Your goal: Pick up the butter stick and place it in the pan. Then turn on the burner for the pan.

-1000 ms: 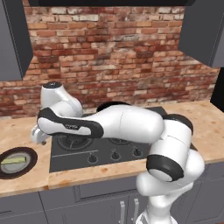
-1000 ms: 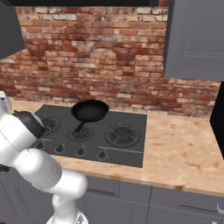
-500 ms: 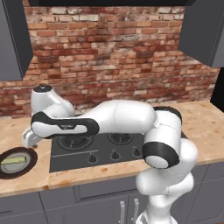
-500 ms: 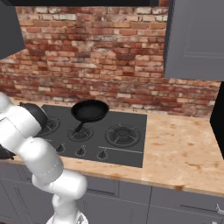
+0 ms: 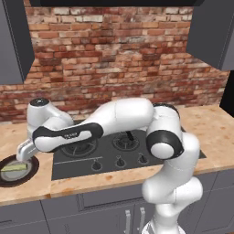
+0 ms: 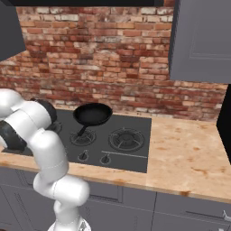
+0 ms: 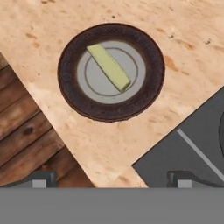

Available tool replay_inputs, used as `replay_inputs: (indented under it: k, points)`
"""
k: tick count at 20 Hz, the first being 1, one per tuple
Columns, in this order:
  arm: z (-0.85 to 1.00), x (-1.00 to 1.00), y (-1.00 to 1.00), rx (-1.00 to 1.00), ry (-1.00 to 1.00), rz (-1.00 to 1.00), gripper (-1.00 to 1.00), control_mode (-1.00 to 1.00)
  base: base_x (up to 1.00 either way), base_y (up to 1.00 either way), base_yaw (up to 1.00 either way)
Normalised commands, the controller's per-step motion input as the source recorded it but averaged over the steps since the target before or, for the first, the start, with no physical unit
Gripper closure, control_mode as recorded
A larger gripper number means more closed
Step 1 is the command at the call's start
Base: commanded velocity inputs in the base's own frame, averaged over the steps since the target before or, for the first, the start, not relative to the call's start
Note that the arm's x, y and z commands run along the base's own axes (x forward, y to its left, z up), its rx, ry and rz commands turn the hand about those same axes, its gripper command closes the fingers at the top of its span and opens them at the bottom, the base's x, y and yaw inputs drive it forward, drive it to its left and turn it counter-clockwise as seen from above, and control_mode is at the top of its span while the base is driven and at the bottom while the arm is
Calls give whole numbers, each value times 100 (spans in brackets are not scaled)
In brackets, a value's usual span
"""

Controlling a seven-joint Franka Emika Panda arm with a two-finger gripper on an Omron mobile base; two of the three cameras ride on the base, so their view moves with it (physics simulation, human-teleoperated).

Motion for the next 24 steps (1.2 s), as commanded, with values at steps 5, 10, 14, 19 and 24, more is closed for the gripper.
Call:
replay_inputs:
  k: [5, 10, 14, 19, 24]
  points:
    - [0, 0, 17, 0, 0, 2, -100, -100, 0, 0, 0]
    - [-3, 0, 19, -3, 0, 0, -100, -100, 0, 0, 0]
    - [-13, 3, 20, -4, 0, 0, -100, -100, 0, 0, 0]
    - [-11, 12, 15, -3, 0, 0, -100, -100, 0, 0, 0]
    - [-13, 21, 5, 0, 1, 3, -100, -100, 0, 0, 0]
